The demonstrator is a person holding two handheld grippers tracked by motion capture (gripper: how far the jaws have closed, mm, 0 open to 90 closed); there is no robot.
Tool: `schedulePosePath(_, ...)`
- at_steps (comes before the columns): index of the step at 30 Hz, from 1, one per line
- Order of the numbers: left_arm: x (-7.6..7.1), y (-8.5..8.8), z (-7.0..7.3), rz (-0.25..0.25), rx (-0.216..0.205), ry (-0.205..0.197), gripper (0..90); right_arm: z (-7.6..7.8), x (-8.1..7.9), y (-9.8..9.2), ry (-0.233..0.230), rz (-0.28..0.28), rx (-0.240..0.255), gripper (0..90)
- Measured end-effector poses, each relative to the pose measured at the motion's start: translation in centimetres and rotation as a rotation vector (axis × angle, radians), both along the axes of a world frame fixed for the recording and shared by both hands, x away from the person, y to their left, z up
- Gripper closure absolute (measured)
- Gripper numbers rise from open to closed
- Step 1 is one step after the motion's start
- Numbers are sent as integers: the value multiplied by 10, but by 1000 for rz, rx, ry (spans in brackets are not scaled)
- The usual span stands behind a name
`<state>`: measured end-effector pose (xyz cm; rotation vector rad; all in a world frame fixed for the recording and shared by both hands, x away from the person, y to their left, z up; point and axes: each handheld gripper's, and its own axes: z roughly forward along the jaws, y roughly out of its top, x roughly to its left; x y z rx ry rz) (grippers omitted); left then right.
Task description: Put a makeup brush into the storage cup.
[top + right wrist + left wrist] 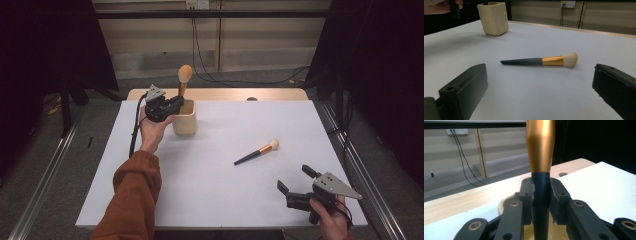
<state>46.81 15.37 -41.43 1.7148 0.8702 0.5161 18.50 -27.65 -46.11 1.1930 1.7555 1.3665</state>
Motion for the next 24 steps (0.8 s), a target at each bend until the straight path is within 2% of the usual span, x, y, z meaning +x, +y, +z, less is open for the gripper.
schedulePosePath(4, -1, -1, -2, -4, 8, 6, 744, 0, 0, 0, 1, 0, 0, 0)
schedulePosePath(7, -1, 2, -3, 4, 4, 32, 744, 0, 0, 0, 2, 3, -3, 0)
schedulePosePath(10, -1, 2, -4, -9, 28, 41, 743, 0, 0, 0, 1, 3, -3, 0)
schedulePosePath(19, -1, 1, -5, 0, 43, 85, 739, 0, 0, 0, 3, 2, -3, 0)
schedulePosePath(21, -1, 2, -5, -2, 32, 87, 728, 0, 0, 0, 3, 3, -4, 0)
schedulePosePath(23, -2, 2, -4, -5, 22, 95, 671, 0, 0, 1, 4, 4, -4, 0)
schedulePosePath(24, -2, 1, -3, 2, 33, 90, 667, 0, 0, 1, 4, 5, -4, 0)
